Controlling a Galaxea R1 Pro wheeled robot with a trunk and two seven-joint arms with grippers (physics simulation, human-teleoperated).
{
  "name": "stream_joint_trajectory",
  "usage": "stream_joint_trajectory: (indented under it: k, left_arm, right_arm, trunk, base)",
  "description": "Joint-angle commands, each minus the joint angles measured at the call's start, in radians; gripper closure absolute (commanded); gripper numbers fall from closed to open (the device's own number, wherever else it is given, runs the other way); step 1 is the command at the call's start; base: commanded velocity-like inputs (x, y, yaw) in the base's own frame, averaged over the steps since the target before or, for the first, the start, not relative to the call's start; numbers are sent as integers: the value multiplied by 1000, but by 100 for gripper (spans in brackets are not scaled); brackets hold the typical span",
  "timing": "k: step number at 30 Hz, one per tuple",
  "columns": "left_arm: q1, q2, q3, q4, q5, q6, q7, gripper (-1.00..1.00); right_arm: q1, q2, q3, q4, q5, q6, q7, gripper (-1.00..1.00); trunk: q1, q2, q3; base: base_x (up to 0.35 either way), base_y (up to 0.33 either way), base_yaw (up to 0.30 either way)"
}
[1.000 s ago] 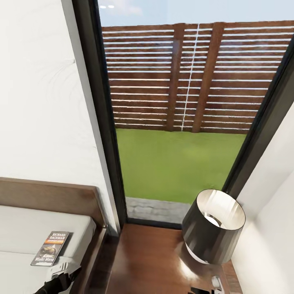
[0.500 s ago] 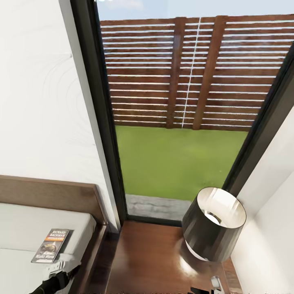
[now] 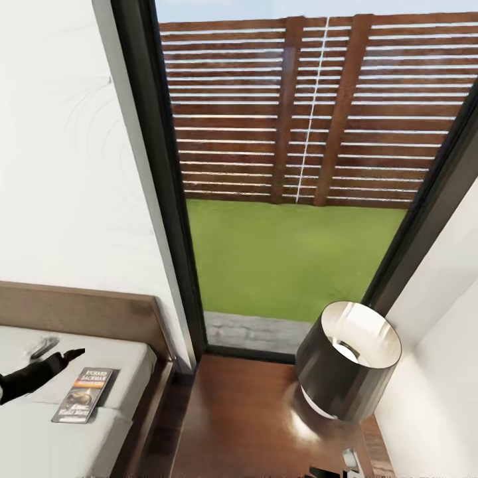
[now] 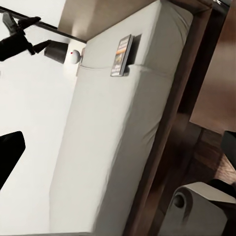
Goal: In the bedroom, move the book from the bed onto either nightstand, and place the two sandals side by side next to the bed.
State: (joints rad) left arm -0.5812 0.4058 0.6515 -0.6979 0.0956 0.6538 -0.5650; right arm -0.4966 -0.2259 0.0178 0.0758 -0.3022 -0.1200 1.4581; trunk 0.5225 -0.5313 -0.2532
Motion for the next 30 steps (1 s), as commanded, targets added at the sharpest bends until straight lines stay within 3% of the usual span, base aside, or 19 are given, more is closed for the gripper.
stream_joint_trajectory:
  k: [1, 2, 3, 4, 5, 7, 10, 15, 17, 19, 23, 25, 30]
  left_arm:
    - [-35, -1, 2, -5, 6, 18, 81, -100]
    - [-48, -2, 2, -7, 7, 21, 119, -100]
    - [-84, -7, 2, -11, 7, 26, 217, -100]
    - [-110, -15, 2, -14, 6, 26, 273, -100]
    - [-123, -19, 1, -16, 6, 26, 301, -100]
    - [-183, -32, 1, -18, 6, 27, 413, -100]
    - [-252, -39, 1, -19, 8, 48, 504, -100]
    - [-324, -38, 1, -27, 19, 197, 547, -100]
    - [-359, -37, 1, -38, 22, 208, 563, -100]
    - [-379, -39, 0, -56, 23, 177, 601, -100]
    - [-398, -47, -4, -73, 26, 25, 744, -100]
    - [-401, -48, -3, -45, 29, -10, 774, -100]
    - [-403, -37, -3, 27, 29, -20, 788, -100]
  right_arm:
    - [-2, 0, 2, 4, -3, -10, 2, -100]
    - [-2, -1, 2, 4, -3, -10, 2, -100]
    - [-2, -1, 2, 4, -3, -10, 2, -100]
    - [-2, -1, 2, 4, -3, -10, 2, -100]
    - [-2, -1, 2, 4, -3, -10, 2, -100]
    - [-2, -1, 2, 4, -3, -10, 2, -100]
    - [-2, 0, 2, 4, -3, -10, 1, -100]
    - [-2, 0, 2, 4, -4, -10, 1, -100]
    - [-2, 0, 2, 4, -4, -10, 2, -100]
    - [-2, 0, 2, 4, -4, -10, 2, -100]
    - [-2, 1, 2, 4, -3, -10, 1, -100]
    - [-2, 2, 2, 4, -4, -10, 0, -100]
    - [-2, 0, 2, 4, -4, -10, 0, -100]
  trunk:
    - [0, -2, -4]
    - [0, -2, -5]
    - [0, -2, -7]
    - [0, -2, -8]
    - [0, -2, -10]
    - [0, -2, -13]
    - [0, -2, -18]
    - [0, -2, -25]
    - [0, -2, -29]
    - [0, -2, -32]
    - [0, -2, -38]
    - [0, -2, -41]
    - [0, -2, -49]
  base:
    - [0, 0, 0]
    - [0, 0, 0]
    - [0, 0, 0]
    - [0, 0, 0]
    - [0, 0, 0]
    - [0, 0, 0]
    - [0, 0, 0]
    - [0, 0, 0]
    - [0, 0, 0]
    - [0, 0, 0]
    - [0, 0, 0]
    - [0, 0, 0]
    - [0, 0, 0]
